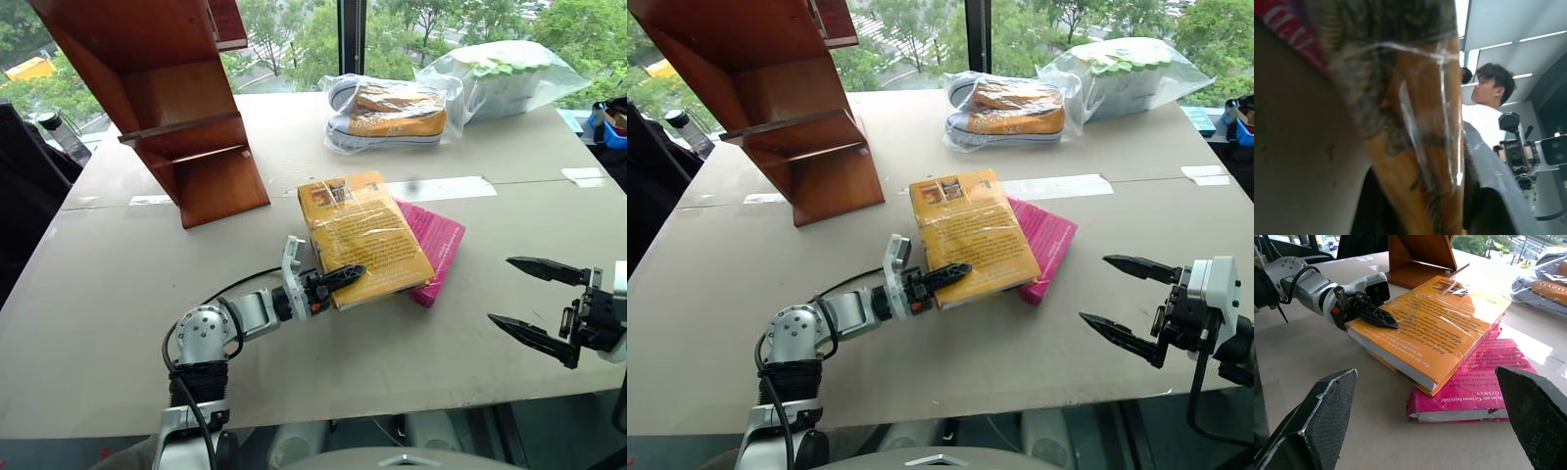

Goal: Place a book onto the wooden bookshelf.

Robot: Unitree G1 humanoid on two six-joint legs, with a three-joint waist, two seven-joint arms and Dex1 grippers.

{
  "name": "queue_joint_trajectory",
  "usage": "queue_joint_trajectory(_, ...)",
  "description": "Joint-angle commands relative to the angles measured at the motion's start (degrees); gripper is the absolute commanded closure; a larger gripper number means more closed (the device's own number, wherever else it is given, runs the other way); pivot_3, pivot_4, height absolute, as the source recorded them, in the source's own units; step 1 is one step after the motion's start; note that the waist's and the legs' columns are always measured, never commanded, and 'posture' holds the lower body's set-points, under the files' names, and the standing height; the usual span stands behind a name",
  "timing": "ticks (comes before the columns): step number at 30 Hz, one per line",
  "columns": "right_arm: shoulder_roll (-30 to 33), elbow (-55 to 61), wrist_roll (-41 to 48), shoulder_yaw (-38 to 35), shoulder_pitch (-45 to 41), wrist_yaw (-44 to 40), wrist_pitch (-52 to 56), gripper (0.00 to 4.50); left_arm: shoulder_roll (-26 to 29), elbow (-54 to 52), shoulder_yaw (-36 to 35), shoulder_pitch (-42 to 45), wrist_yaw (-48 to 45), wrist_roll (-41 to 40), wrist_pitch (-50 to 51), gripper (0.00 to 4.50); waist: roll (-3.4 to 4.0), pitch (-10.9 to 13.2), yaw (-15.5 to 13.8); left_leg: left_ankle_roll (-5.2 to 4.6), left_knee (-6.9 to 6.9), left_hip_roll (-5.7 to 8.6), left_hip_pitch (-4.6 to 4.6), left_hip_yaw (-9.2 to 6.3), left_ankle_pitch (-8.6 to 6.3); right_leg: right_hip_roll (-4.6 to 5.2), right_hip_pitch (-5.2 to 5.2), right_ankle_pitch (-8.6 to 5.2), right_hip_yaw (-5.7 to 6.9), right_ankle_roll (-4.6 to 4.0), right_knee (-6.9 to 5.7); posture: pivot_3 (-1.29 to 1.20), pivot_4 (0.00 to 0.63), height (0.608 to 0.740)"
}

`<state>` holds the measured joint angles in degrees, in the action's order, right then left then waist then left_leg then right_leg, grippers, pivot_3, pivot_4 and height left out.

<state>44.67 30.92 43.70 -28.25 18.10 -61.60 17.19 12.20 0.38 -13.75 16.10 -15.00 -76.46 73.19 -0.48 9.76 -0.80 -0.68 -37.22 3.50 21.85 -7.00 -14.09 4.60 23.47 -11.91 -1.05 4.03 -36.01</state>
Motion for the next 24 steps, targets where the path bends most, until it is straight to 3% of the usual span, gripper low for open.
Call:
queue_joint_trajectory(1, 0.72, 2.34, 1.38, -0.55, -1.78, 1.29, 0.74, 0.0, 0.79, -6.78, -2.49, 1.07, 1.27, -6.88, -0.7, 4.49, -0.05, 0.03, 0.0, 0.0, 0.0, 0.0, 0.01, -0.01, 0.0, 0.0, 0.01, 0.0, 0.01, 0.0, 0.0, 0.0, 0.15, 0.74)
queue_joint_trajectory(3, 0.52, 2.22, 1.93, 0.24, -3.33, 1.99, 1.34, 0.0, 2.37, -12.16, -2.58, 1.86, 0.0, -6.95, -2.56, 4.49, -0.1, 0.06, -0.01, 0.0, 0.0, -0.01, 0.06, -0.01, 0.0, 0.0, 0.07, 0.0, 0.0, -0.01, 0.0, 0.0, 0.15, 0.74)
queue_joint_trajectory(6, -0.24, 1.34, 3.5, 1.67, -7.15, 3.85, 2.74, 0.0, 8.29, -22.24, 0.83, 4.56, -4.52, 0.46, -6.27, 4.49, -0.25, 0.17, -0.02, 0.01, 0.01, -0.03, 0.09, 0.02, 0.0, -0.02, 0.12, 0.16, -0.02, -0.27, 0.01, 0.0, 0.15, 0.74)
queue_joint_trajectory(10, -1.6, -1.84, 5.35, 5.09, -15.08, 6.18, 4.7, 0.0, 19.49, -30.21, 10.22, 13.38, -10.15, 21.05, -18.03, 4.49, -0.37, 0.24, -0.08, 0.03, 0.01, 0.0, 0.07, 0.35, 0.01, -0.02, 0.09, 0.18, -0.01, -0.31, 0.02, 0.0, 0.15, 0.74)
queue_joint_trajectory(14, -3.41, -5.94, 6.07, 9.04, -23.5, 6.33, 5.81, 0.0, 30.77, -29.38, 21.11, 23.0, -11.26, 45.99, -31.72, 4.49, -0.51, 0.38, 0.07, 0.02, 0.05, -0.01, 0.1, 0.42, 0.01, -0.11, 0.11, 0.25, -0.04, -0.39, 0.11, 0.0, 0.15, 0.74)
queue_joint_trajectory(17, -5.83, -9.58, 7.51, 11.63, -30.65, 6.34, 6.78, 0.0, 35.85, -26.65, 23.86, 28.39, -9.19, 59.59, -38.15, 4.49, -0.6, 0.47, 0.25, 0.01, 0.15, -0.04, 0.09, 0.54, 0.01, -0.13, 0.17, 0.26, -0.16, -0.41, 0.15, 0.0, 0.15, 0.74)
queue_joint_trajectory(24, -10.86, -17.96, 7.26, 16.0, -42.72, 5.02, 7.81, 0.0, 55.98, -21.05, 26.02, 29.95, -13.15, 87.77, -50.53, 4.49, -0.65, 0.66, 1.38, 0.04, 0.39, -0.05, 0.28, 0.49, 0.03, -0.17, 0.51, 0.4, -0.16, -0.18, 0.2, 0.0, 0.15, 0.74)
